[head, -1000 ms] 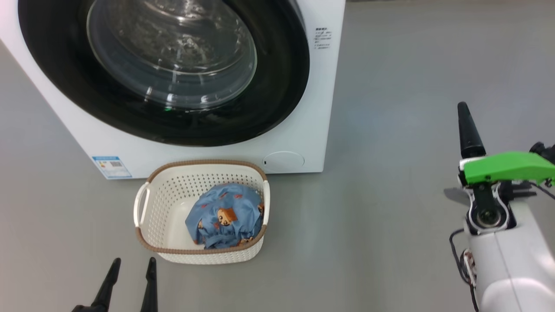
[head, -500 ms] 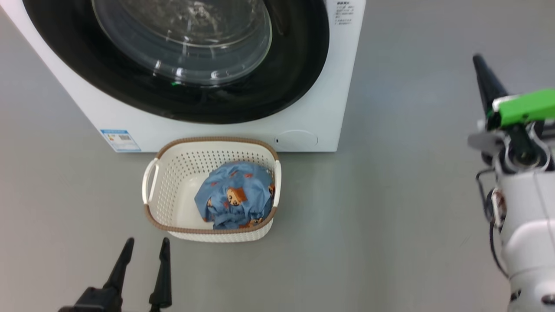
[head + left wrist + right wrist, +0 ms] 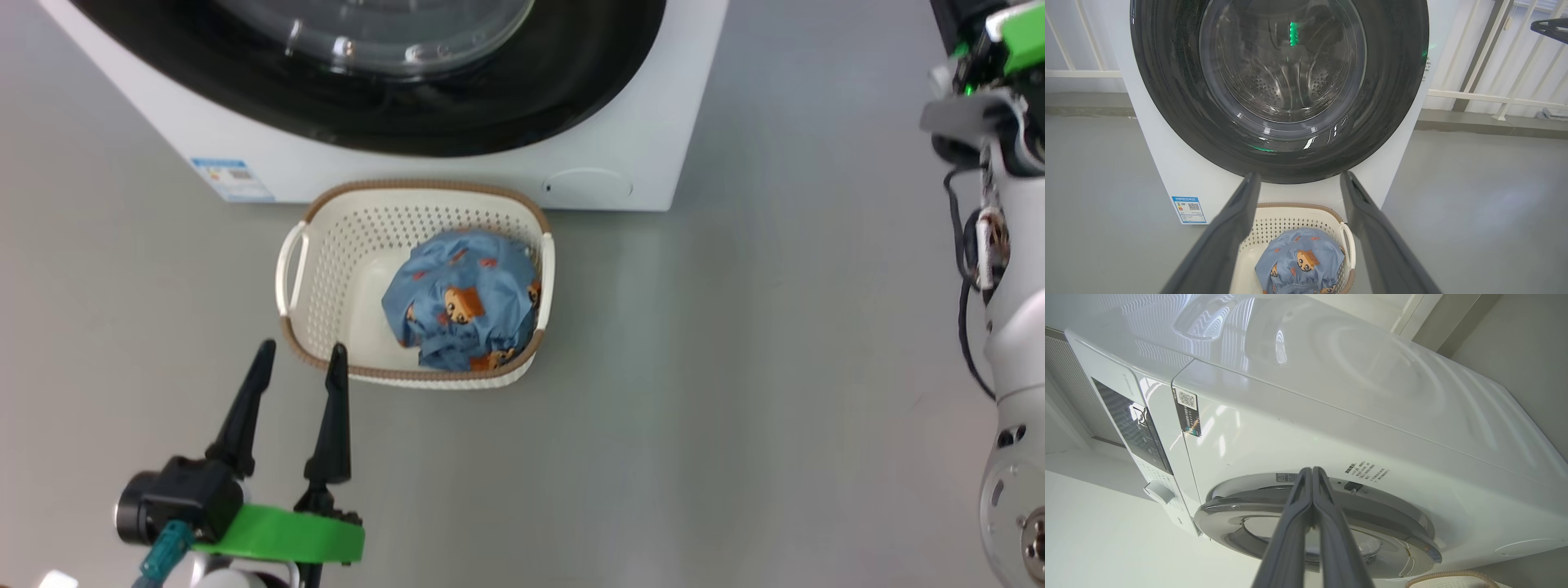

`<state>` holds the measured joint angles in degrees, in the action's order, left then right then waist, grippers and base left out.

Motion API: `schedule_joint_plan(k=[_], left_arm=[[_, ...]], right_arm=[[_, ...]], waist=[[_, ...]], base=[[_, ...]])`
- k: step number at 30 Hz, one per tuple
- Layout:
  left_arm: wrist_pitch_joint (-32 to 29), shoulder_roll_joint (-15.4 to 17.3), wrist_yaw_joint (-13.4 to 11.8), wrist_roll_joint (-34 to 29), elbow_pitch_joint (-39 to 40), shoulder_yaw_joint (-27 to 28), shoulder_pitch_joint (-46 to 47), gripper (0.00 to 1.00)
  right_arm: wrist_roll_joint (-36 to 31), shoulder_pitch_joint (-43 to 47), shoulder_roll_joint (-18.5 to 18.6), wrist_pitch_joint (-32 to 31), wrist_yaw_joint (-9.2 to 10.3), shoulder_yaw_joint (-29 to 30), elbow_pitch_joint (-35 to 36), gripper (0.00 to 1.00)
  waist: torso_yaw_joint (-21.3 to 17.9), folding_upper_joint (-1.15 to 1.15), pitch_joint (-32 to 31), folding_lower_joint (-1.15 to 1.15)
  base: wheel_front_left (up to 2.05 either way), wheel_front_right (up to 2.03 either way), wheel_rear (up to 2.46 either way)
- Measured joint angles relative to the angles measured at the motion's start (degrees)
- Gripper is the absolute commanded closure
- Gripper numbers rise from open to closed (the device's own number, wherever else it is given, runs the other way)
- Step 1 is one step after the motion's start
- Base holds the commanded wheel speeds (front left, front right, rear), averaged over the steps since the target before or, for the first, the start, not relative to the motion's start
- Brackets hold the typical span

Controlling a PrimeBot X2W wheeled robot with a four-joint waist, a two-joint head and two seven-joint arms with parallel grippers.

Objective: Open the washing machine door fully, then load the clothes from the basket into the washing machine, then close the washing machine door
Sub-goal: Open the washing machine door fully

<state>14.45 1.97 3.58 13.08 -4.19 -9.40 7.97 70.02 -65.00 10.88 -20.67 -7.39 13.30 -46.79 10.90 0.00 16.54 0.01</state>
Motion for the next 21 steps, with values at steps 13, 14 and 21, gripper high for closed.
schedule_joint_plan(k=[13,14,21], left_arm=[[0.0,0.0,-0.9,1.2,2.4,-2.2,4.0,0.00],[0.0,0.0,-1.1,1.3,2.6,-2.6,4.4,0.00],[0.0,-0.1,-1.9,4.0,3.0,-4.9,5.6,0.00]], right_arm=[[-2.7,-8.3,-0.2,-5.8,0.00,-1.3,-2.5,1.00],[-3.0,-9.1,-0.2,-6.0,0.00,-1.3,-2.9,1.00],[-6.1,-13.8,-0.2,-6.0,0.00,-1.3,-5.7,1.00]], waist=[[3.7,0.00,5.2,0.00],[4.1,0.00,5.6,-0.01],[6.6,0.00,8.0,-0.01]], base=[[0.00,0.00,0.00],[0.00,0.00,0.00],[0.00,0.00,0.00]])
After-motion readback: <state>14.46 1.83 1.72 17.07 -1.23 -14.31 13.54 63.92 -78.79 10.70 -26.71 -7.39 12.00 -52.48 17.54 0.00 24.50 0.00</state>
